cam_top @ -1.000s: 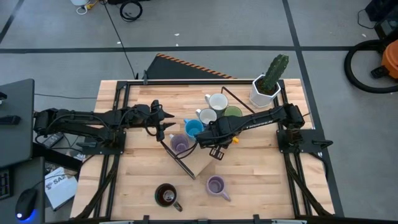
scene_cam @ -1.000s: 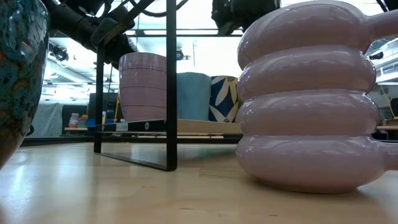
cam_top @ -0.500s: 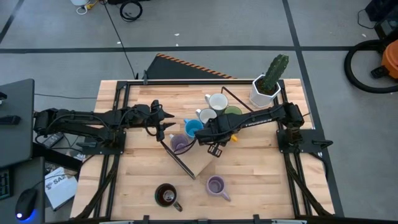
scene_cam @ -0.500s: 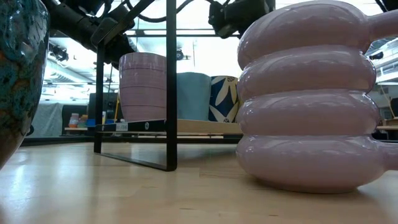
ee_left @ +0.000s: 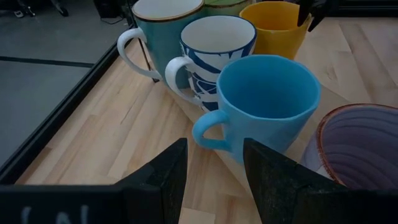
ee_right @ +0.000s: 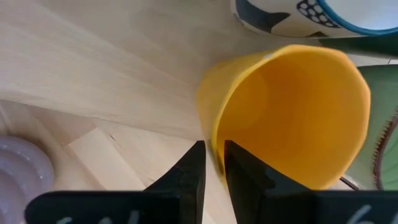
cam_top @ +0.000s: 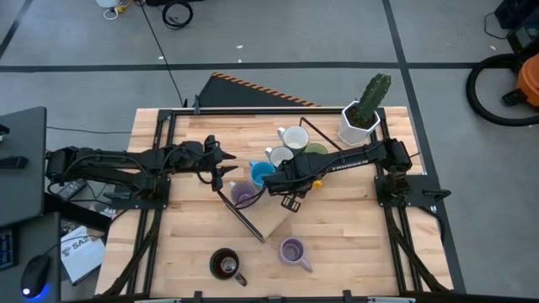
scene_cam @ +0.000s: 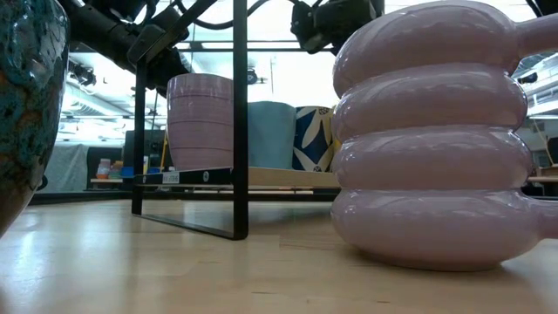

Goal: Place coffee mugs
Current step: Put the yellow mug on the shelf aligned with the blue mug, then put the purple mug on the shelf aligned with the light blue mug

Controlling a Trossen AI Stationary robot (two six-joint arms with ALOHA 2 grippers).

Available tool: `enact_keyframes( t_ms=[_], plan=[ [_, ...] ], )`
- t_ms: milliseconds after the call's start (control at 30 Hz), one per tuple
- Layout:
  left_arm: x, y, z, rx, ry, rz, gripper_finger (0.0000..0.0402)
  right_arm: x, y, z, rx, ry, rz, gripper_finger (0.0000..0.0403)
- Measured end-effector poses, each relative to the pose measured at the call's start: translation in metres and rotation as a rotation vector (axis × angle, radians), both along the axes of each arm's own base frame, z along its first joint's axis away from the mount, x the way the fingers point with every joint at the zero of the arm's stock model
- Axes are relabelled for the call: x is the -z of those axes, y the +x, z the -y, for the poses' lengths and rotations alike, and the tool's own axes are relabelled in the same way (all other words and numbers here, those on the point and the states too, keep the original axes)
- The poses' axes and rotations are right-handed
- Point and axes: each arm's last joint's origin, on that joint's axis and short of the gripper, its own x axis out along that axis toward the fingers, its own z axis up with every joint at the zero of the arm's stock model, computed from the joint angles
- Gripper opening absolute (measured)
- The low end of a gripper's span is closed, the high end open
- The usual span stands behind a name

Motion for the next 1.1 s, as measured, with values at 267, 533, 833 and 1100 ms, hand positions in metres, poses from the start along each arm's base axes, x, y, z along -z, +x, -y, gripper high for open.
enact_keyframes(
  t_ms=[267, 533, 833, 1100],
  plan=[
    [0.0, 0.0, 0.0, 0.0, 0.0, 0.0, 0.0162, 0.0, 0.0, 0.0, 0.004, 0.001, 0.002, 0.0093],
    [0.0, 0.0, 0.0, -0.001, -0.003, 0.0, 0.0162, -0.005, 0.0, 0.0, 0.005, 0.001, 0.01, 0.012],
    [0.001, -0.001, 0.0, -0.002, -0.006, -0.016, 0.0162, -0.014, -0.006, 0.001, 0.025, -0.022, 0.018, 0.0151],
    [0.001, -0.001, 0.0, -0.002, -0.006, -0.015, 0.0162, -0.038, -0.02, -0.007, 0.05, -0.002, 0.099, 0.0169]
  ],
)
